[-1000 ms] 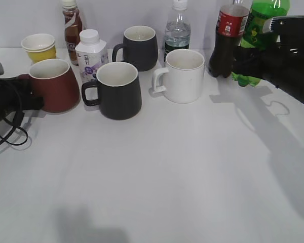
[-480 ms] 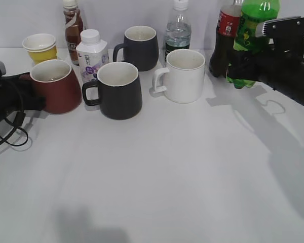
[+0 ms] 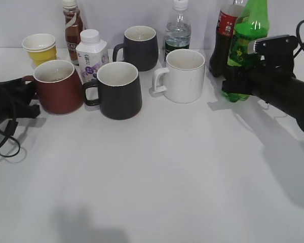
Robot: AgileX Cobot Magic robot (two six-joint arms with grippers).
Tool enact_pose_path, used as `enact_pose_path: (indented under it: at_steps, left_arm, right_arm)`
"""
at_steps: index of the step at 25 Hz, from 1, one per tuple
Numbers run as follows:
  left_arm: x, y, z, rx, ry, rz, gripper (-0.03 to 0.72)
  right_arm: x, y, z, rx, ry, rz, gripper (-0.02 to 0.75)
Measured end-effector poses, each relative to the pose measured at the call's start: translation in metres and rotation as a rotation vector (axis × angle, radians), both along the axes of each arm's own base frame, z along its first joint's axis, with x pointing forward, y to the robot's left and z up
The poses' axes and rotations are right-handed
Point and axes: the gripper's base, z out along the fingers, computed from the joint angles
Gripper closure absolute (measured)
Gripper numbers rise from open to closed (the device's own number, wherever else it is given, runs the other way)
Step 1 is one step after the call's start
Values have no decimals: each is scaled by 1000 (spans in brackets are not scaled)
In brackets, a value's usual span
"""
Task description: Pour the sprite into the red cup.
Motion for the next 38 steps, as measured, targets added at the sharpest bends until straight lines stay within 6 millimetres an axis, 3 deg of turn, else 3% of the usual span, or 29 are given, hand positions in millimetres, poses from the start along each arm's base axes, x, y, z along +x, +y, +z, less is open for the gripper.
enact_pose_path:
  at_steps: [5,11,13,19,24,29,38]
  left_arm:
    - [-16,1,4,-2,18,9,428]
    - [-34,3,20,-24,-2,22,428]
    - [-43,4,26,-30,-10,33,428]
    - [-67,6,41,-114,-7,67,428]
    - [-76,9,51,-170,129,109,441]
    - [-89,8,65,-147,281,147,447]
    - [-110,-11,117,16,724,222,447]
  right_arm:
    - [-1,0,-3,-1,6,2,361]
    - [-9,-1,-6,10,-3,8,153]
    - [-13,-2,-7,18,-8,5,124]
    - [-28,-6,-18,37,30,-21,111]
    - [-53,-13,-23,62,111,-51,111]
    - [-69,-18,-6,42,228,-82,127]
    - [-105,-32,44,-47,549,-187,149]
